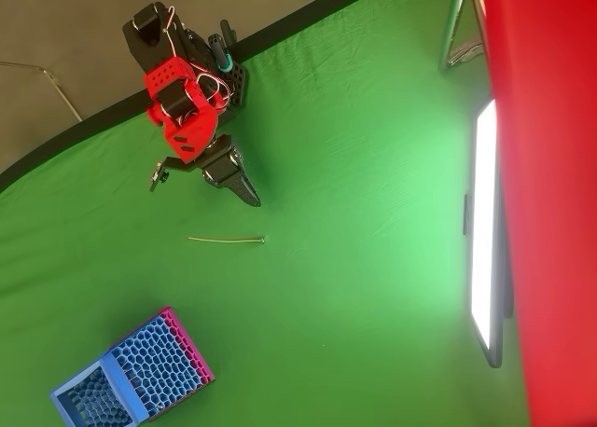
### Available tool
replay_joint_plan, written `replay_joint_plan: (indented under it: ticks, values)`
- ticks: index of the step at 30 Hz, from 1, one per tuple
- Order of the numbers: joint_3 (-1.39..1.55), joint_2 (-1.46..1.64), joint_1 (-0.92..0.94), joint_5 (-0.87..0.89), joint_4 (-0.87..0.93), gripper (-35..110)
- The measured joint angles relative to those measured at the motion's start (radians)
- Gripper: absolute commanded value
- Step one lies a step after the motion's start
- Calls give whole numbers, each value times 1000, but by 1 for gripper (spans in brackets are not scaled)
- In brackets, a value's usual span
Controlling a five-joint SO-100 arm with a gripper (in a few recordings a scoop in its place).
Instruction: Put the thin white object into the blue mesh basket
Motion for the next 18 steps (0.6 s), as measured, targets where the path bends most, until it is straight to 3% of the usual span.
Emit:
replay_joint_plan:
  ticks: [18]
  values:
    - [0,0,31,29,9,1]
